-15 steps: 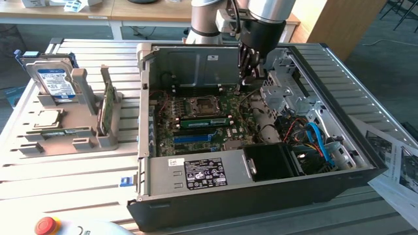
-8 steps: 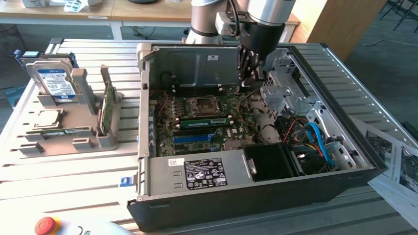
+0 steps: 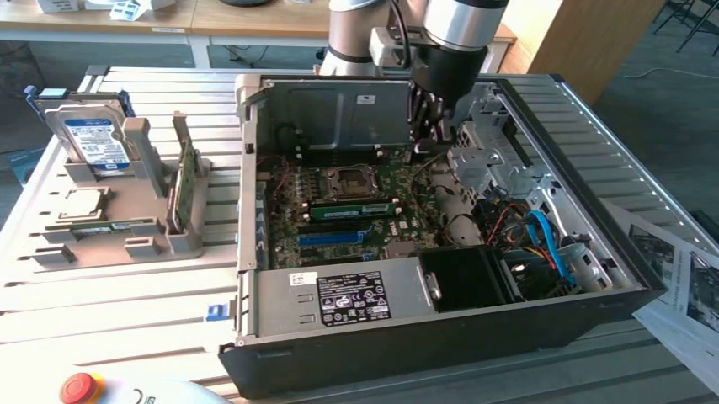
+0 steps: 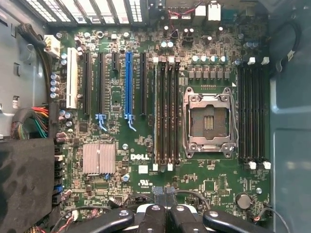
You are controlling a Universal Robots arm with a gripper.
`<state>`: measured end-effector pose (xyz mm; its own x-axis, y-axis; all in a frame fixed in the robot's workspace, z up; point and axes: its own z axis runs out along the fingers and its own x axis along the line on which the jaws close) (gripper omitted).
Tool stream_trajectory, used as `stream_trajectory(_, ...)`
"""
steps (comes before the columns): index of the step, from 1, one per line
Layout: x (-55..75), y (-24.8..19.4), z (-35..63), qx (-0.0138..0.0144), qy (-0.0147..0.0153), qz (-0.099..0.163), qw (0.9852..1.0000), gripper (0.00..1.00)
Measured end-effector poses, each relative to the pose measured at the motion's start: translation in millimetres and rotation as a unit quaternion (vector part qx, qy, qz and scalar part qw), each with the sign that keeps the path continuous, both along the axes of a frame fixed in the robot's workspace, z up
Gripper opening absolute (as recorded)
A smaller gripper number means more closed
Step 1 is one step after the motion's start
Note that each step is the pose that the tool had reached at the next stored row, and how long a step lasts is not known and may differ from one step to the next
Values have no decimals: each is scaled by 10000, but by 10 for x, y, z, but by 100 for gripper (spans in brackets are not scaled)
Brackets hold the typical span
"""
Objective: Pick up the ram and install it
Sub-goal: 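Press down the ram until it locks into place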
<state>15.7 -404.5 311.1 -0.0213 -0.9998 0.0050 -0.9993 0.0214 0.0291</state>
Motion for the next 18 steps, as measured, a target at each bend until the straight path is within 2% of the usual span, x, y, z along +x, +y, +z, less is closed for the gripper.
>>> stream_trajectory(18, 0, 0, -161, -1, 1, -4, 10000, 10)
